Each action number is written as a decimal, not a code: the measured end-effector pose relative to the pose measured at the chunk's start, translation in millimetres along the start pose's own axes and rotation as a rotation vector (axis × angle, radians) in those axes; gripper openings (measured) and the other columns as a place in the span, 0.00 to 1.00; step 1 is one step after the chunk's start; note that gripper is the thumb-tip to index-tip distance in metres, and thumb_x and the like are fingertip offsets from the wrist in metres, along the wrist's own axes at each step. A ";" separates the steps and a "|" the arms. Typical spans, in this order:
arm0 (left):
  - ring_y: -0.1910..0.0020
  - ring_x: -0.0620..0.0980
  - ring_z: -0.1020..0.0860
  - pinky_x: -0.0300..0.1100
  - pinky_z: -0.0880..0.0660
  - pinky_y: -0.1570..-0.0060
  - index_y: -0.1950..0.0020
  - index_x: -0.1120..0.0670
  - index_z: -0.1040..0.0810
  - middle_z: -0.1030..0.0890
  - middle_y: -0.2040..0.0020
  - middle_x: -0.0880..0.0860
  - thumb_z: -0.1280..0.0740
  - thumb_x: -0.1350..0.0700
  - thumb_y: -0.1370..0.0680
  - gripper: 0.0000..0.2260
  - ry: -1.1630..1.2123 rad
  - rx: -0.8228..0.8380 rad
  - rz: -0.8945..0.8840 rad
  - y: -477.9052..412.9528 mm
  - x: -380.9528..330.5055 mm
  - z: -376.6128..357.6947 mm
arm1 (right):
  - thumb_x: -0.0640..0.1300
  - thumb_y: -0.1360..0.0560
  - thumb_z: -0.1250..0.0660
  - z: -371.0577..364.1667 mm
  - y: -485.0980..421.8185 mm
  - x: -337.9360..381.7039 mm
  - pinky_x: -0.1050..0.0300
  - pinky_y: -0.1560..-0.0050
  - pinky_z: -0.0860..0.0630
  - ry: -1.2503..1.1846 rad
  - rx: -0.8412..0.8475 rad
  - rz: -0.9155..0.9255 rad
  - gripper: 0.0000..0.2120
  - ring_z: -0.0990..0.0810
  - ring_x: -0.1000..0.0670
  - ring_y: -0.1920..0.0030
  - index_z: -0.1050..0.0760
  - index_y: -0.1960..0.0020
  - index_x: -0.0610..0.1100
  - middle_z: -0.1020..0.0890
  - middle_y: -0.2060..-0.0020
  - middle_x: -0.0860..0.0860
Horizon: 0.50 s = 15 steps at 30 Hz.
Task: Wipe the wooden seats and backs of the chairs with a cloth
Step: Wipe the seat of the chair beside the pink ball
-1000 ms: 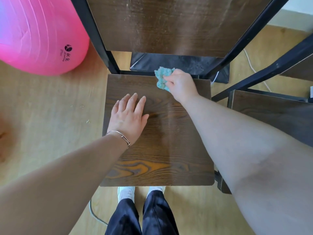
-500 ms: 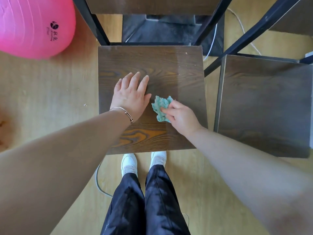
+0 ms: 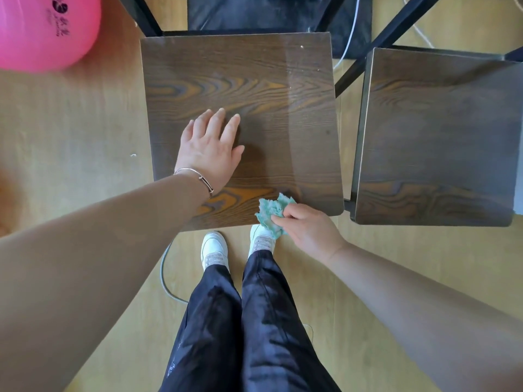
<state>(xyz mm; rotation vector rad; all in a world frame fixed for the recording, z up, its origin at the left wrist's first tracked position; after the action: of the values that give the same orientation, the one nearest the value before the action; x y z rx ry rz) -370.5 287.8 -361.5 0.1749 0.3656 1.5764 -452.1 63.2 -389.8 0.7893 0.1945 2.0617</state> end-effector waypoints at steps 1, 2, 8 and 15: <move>0.25 0.58 0.44 0.56 0.43 0.28 0.22 0.51 0.44 0.40 0.23 0.55 0.46 0.43 0.18 0.26 0.003 0.001 0.003 -1.0 -0.2 -0.6 | 0.60 0.19 0.48 3.1 -3.6 3.6 0.57 0.63 0.25 0.003 0.004 0.037 0.23 0.29 0.52 0.63 0.23 0.52 0.43 0.27 0.63 0.52; 0.25 0.58 0.44 0.56 0.43 0.28 0.22 0.51 0.44 0.40 0.23 0.55 0.45 0.43 0.18 0.26 0.008 0.001 0.006 -2.7 -0.5 -1.1 | 0.54 0.19 0.42 8.9 -7.8 9.1 0.55 0.66 0.24 -0.035 0.003 0.048 0.16 0.29 0.51 0.64 0.24 0.54 0.42 0.30 0.64 0.53; 0.25 0.58 0.44 0.57 0.43 0.28 0.23 0.51 0.43 0.39 0.24 0.55 0.45 0.44 0.19 0.26 0.066 -0.004 0.098 -23.1 10.9 2.8 | 0.43 0.25 0.29 48.4 -81.4 17.1 0.53 0.66 0.23 -0.096 -0.070 0.209 0.04 0.27 0.48 0.65 0.18 0.51 0.44 0.26 0.63 0.51; 0.25 0.57 0.44 0.57 0.42 0.27 0.23 0.50 0.44 0.40 0.24 0.54 0.47 0.43 0.18 0.25 0.039 -0.003 0.124 -49.2 20.6 10.8 | 0.49 0.20 0.37 118.6 -202.7 -11.3 0.49 0.51 0.21 -0.096 -0.187 -0.001 0.10 0.22 0.49 0.52 0.21 0.45 0.45 0.22 0.52 0.51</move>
<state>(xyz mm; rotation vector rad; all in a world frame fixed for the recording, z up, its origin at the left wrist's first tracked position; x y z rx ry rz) -321.5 309.7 -370.4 0.1672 0.3884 1.7042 -235.9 155.4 -386.2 0.7690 -0.0510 2.0020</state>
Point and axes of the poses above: each hand's wrist, its own y-axis away from the middle knuckle, its own z-axis out of the back of the hand, x = y × z, the point moved 6 cm from there along -y, towards the middle knuckle
